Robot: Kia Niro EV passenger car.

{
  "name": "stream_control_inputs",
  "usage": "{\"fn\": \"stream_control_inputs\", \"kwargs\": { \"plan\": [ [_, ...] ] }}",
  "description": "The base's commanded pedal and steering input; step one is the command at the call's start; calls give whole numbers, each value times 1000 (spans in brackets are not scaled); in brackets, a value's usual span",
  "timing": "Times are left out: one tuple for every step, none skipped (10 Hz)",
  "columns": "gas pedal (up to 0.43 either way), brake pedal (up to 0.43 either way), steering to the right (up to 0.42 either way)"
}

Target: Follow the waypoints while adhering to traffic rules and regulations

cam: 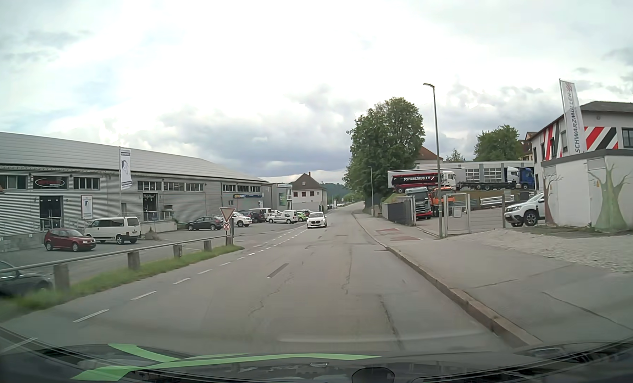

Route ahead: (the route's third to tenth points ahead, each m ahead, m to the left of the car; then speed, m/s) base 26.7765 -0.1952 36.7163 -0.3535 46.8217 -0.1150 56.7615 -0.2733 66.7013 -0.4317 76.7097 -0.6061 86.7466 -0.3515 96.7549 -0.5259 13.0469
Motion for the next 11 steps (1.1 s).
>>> {"fn": "stream_control_inputs", "kwargs": {
  "plan": [
    [79, 0, -3],
    [79, 0, -4],
    [79, 0, -3],
    [79, 0, -3],
    [79, 0, -3],
    [79, 0, -3],
    [79, 0, -3],
    [79, 0, -3],
    [79, 0, -3],
    [79, 0, -3],
    [79, 0, -3]
  ]
}}
